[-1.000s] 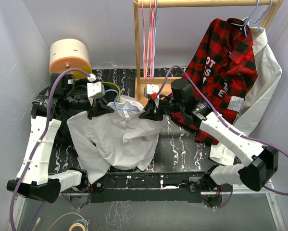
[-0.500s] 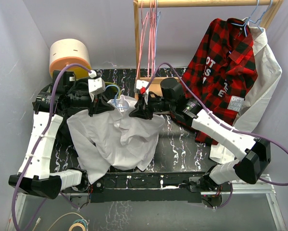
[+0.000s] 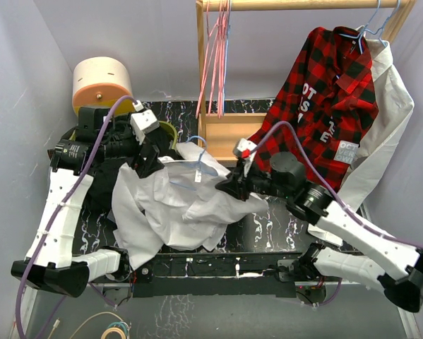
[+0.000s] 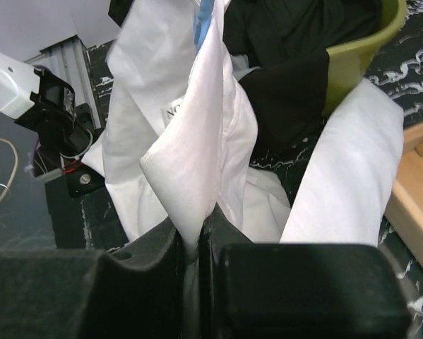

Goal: Place the shirt on the hanger

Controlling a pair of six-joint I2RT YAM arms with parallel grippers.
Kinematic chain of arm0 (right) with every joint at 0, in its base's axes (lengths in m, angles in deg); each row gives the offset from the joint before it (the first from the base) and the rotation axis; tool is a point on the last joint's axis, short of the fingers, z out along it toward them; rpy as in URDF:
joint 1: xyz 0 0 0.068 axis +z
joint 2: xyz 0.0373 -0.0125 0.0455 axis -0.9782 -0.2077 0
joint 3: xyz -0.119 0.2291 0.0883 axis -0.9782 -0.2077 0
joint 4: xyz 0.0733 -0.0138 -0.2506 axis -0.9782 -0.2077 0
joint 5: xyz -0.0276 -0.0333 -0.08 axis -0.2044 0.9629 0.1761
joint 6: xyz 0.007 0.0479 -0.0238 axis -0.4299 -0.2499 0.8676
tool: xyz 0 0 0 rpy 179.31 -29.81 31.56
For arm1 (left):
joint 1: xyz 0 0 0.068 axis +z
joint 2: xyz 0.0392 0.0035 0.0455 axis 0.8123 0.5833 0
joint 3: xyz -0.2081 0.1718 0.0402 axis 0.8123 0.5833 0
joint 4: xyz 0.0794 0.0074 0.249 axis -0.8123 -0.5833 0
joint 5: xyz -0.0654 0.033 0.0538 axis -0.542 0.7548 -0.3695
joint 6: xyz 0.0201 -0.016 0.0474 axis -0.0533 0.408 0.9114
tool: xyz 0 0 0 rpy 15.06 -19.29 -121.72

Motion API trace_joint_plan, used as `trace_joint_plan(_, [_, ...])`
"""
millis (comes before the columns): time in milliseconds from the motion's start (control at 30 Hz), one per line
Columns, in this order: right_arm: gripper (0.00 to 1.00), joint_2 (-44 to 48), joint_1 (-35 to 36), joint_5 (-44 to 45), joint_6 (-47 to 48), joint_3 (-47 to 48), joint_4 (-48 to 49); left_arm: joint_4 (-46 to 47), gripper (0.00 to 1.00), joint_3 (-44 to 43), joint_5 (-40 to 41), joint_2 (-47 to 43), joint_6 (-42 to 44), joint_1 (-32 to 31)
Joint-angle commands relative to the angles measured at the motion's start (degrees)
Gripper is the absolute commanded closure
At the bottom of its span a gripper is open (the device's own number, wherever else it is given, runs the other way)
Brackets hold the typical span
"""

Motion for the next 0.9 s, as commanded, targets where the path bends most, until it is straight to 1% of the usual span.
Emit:
trace_joint_plan(0, [0.92, 9.15, -0.03, 10.09, -9.66, -2.94, -1.78, -6.23, 0.03, -7.12, 2.77, -0.6, -3.15, -0.05])
trace_joint_plan(100, [0.92, 15.93, -0.03, 17.95, -15.17, -6.67, -5.54, -9.98, 0.03, -15.74, 4.06, 2.2, -4.72, -0.08])
trace_joint_plan(200, [0.92, 20.84, -0.03, 22.94, -18.88, -9.97, -7.92, -10.69, 0.03, -23.34, 5.34, 4.36, -7.08, -0.07])
trace_joint_plan(267, [0.92, 22.0, -0.03, 26.12, -20.53, -11.4, -8.39, -8.89, 0.03, -26.54, 5.09, 4.67, -10.63, -0.09])
trace_joint_plan(333, [0.92, 21.97, -0.03, 28.27, -21.6, -12.01, -7.84, -8.2, 0.03, -28.94, 1.99, 4.59, -11.32, -0.05])
trace_joint_plan(400, [0.92, 20.91, -0.03, 31.67, -22.56, -11.43, -7.41, -10.08, 0.03, -29.77, -1.94, 5.22, -10.1, -0.02])
trace_joint_plan(433, [0.92, 20.41, -0.03, 36.01, -23.89, -10.65, -8.4, -10.96, 0.03, -29.49, -2.35, 5.7, -10.19, -0.07])
trace_joint_plan(533, [0.92, 18.42, -0.08, 52.31, -26.69, -7.84, -13.2, -11.27, 0.03, -27.35, 0.07, 6.35, -11.25, -0.09])
trace_joint_plan(600, [0.92, 17.13, -0.31, 57.72, -25.22, -6.01, -14.94, -10.16, 0.03, -26.13, 1.77, 5.61, -11.97, 0.32])
trace_joint_plan(700, [0.92, 14.99, -2.96, 59.49, -21.73, -3.19, -15.02, -9.55, 0.03, -26.73, 0.98, 5.13, -13.04, 2.42])
trace_joint_plan(767, [0.92, 13.27, -8.4, 56.46, -18.44, -2.0, -13.26, -9.25, 0.03, -27.43, -1.31, 4.8, -14.03, 4.65])
trace_joint_plan(867, [0.92, 10.01, -16.52, 49.48, -14.6, 0.09, -7.77, -8.97, 0.03, -28.11, -6.26, 4.21, -15.86, 9.04])
